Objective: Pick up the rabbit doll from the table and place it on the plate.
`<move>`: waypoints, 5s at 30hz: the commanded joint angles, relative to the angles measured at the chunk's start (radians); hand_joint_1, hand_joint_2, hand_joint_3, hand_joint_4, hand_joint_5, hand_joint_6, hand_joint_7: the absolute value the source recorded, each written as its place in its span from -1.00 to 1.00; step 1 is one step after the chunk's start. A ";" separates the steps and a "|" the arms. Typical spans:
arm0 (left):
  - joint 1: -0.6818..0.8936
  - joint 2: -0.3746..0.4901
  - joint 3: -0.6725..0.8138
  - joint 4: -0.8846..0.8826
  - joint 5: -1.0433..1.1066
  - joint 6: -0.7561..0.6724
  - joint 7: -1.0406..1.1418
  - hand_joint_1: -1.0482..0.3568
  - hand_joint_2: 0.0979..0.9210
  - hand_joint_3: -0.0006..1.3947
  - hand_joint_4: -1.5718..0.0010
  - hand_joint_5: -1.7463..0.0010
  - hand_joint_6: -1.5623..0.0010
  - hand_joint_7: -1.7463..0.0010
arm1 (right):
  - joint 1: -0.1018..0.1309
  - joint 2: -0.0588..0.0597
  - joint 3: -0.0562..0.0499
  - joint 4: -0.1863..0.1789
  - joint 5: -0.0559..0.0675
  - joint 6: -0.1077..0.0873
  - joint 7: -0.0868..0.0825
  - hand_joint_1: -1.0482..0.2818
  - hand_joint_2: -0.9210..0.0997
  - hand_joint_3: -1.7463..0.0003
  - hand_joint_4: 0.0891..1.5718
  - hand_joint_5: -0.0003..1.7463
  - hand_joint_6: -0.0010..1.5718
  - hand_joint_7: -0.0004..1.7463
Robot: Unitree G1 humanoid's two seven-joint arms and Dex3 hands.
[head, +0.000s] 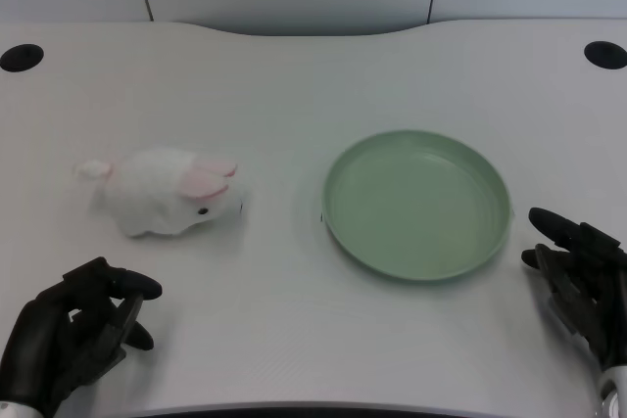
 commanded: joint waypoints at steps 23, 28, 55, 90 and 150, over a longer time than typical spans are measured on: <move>0.037 0.024 0.015 -0.111 -0.025 -0.010 -0.037 -0.36 1.00 -0.28 0.14 -0.73 0.11 -0.29 | 0.010 0.016 -0.008 0.000 0.019 0.000 0.012 0.18 -1.00 0.65 -0.35 0.06 0.15 -0.99; 0.061 0.062 0.007 -0.262 0.003 -0.041 -0.053 -0.42 1.00 -0.21 0.18 -0.74 0.10 -0.23 | 0.014 0.010 -0.004 -0.015 0.024 -0.001 0.060 0.09 -1.00 0.64 -0.39 0.02 0.13 -1.00; -0.284 0.502 -0.149 -0.341 0.513 -0.021 -0.157 -0.86 1.00 -0.94 0.84 0.90 0.73 1.00 | 0.018 0.006 0.002 -0.035 0.010 0.042 0.055 0.05 -1.00 0.66 -0.41 0.05 0.11 -1.00; -0.919 0.305 -0.668 0.477 0.962 0.093 -0.006 -1.00 0.97 -0.98 0.86 0.94 0.83 0.97 | 0.037 0.008 0.016 -0.061 0.028 0.033 0.064 0.06 -1.00 0.66 -0.41 0.06 0.12 -0.99; -0.981 0.186 -0.882 0.870 1.063 0.047 0.585 0.03 0.98 -0.89 0.22 -0.56 -0.30 0.66 | 0.060 -0.007 -0.013 -0.008 0.018 -0.057 0.032 0.14 -1.00 0.67 -0.21 -0.09 0.14 -0.99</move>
